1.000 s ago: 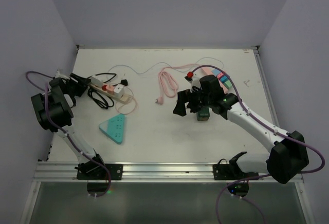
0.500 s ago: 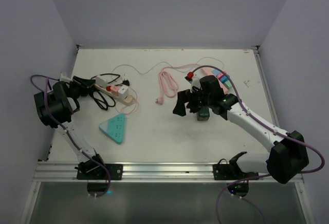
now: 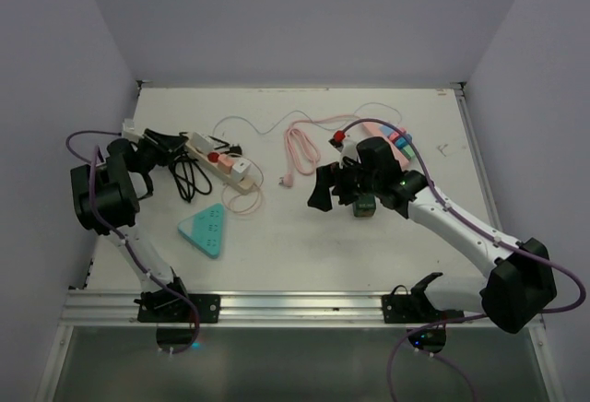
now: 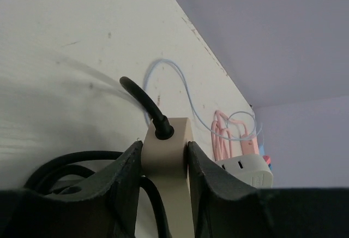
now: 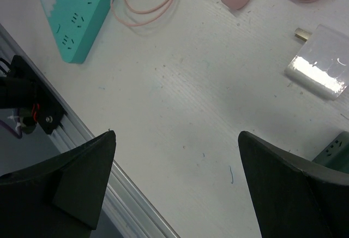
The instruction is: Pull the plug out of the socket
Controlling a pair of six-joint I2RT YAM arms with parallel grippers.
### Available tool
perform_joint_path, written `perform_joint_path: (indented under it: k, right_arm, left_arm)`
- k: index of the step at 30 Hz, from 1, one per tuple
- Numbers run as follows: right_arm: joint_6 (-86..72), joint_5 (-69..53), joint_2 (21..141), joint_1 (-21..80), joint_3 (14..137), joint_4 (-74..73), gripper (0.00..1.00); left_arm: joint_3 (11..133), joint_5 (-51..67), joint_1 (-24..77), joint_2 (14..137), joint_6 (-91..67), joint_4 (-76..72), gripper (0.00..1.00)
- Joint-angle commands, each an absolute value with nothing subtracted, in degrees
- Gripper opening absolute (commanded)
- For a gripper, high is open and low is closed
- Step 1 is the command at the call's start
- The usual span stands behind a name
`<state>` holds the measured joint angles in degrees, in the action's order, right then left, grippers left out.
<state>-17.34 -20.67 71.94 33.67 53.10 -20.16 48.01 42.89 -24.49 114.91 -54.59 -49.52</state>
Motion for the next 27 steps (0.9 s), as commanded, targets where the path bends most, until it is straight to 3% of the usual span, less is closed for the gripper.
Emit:
perform_joint_path:
  k: [1, 14, 27]
  right_arm:
    - [-17.1, -21.0, 70.2, 34.5, 54.1, -20.1, 0.98]
    - [-14.9, -18.1, 73.7, 38.8, 62.3, -20.1, 0.98]
    - [-10.6, -15.1, 88.8, 43.7, 81.0, -23.7, 0.96]
  left_arm:
    - [47.2, 42.9, -20.6, 105.9, -53.6, -51.1, 0.0]
    - [38.8, 35.8, -6.3, 85.4, -42.6, -36.3, 0.0]
    - [33.7, 31.9, 0.3, 67.5, -38.8, -25.1, 0.0]
